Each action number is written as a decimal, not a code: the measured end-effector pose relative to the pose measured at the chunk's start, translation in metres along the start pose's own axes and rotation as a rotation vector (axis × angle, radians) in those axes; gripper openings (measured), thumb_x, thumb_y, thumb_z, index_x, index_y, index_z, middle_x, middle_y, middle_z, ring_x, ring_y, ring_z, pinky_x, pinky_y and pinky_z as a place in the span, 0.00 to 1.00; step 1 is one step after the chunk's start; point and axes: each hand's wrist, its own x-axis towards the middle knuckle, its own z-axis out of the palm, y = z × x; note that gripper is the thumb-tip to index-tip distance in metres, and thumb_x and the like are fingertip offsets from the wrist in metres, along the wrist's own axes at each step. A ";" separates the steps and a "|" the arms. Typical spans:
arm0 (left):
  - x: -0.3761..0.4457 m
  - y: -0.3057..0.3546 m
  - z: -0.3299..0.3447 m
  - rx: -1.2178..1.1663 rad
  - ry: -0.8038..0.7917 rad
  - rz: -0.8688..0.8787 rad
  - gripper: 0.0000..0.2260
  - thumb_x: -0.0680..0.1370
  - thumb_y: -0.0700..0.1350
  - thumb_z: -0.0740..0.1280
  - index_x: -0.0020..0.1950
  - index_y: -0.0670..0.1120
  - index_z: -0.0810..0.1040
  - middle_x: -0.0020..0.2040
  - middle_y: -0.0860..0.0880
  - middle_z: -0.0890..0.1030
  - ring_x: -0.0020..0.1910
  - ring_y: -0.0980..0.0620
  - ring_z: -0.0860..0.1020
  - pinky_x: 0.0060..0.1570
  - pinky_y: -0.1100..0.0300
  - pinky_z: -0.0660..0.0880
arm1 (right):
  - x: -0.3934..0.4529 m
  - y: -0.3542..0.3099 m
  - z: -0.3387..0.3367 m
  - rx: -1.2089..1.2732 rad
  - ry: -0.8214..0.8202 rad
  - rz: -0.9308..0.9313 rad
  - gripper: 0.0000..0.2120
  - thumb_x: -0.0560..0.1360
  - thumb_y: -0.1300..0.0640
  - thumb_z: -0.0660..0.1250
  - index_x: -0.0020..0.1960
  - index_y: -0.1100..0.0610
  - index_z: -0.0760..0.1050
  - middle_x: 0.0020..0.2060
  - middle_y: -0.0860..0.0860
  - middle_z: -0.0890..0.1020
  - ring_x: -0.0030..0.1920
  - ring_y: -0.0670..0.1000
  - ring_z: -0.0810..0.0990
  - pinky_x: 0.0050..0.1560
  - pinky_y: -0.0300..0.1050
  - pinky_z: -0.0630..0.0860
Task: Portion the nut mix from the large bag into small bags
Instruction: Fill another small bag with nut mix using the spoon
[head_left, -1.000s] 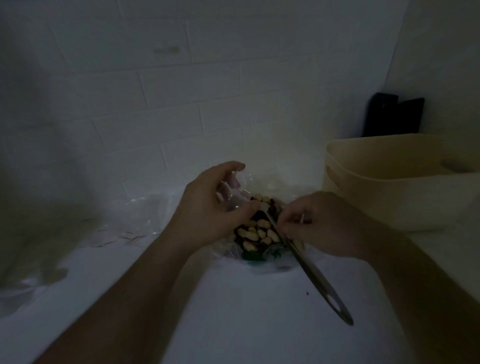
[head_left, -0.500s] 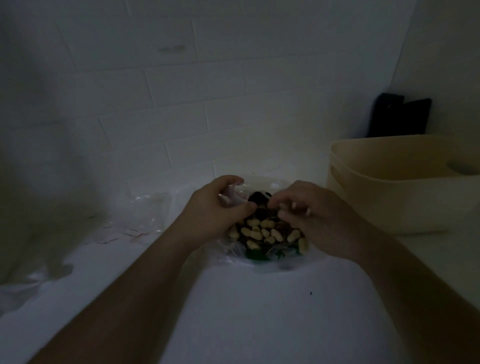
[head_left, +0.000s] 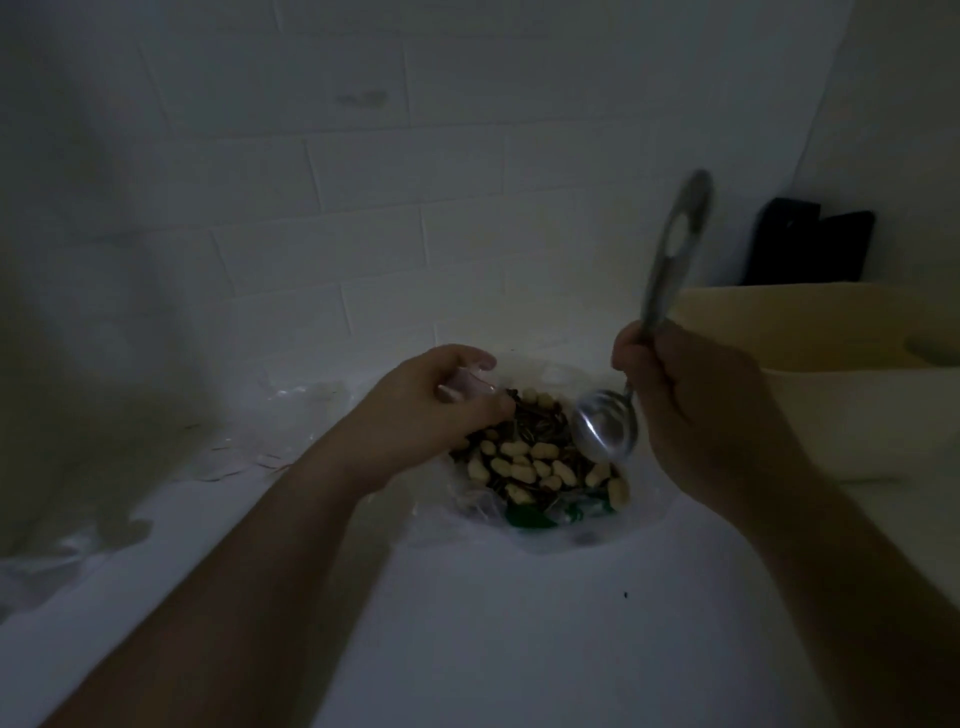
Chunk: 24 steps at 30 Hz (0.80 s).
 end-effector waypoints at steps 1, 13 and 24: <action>-0.002 0.001 -0.003 0.035 -0.055 -0.007 0.14 0.74 0.56 0.79 0.58 0.61 0.82 0.49 0.57 0.84 0.49 0.55 0.84 0.48 0.62 0.81 | 0.000 -0.002 0.000 -0.016 -0.014 -0.008 0.12 0.85 0.46 0.54 0.47 0.47 0.71 0.29 0.45 0.75 0.37 0.41 0.78 0.36 0.34 0.72; -0.009 0.004 -0.004 0.031 -0.318 -0.193 0.16 0.71 0.55 0.76 0.58 0.57 0.81 0.50 0.48 0.85 0.42 0.51 0.85 0.36 0.58 0.79 | 0.002 0.001 0.003 -0.376 -0.109 0.043 0.24 0.84 0.38 0.42 0.47 0.52 0.69 0.30 0.45 0.71 0.26 0.39 0.64 0.30 0.32 0.56; -0.007 0.003 -0.001 -0.024 -0.310 -0.192 0.17 0.74 0.51 0.76 0.60 0.50 0.80 0.40 0.50 0.82 0.38 0.50 0.81 0.38 0.54 0.77 | -0.004 -0.006 0.014 -0.036 -0.034 0.121 0.15 0.83 0.44 0.58 0.39 0.43 0.64 0.25 0.45 0.70 0.32 0.37 0.76 0.33 0.28 0.67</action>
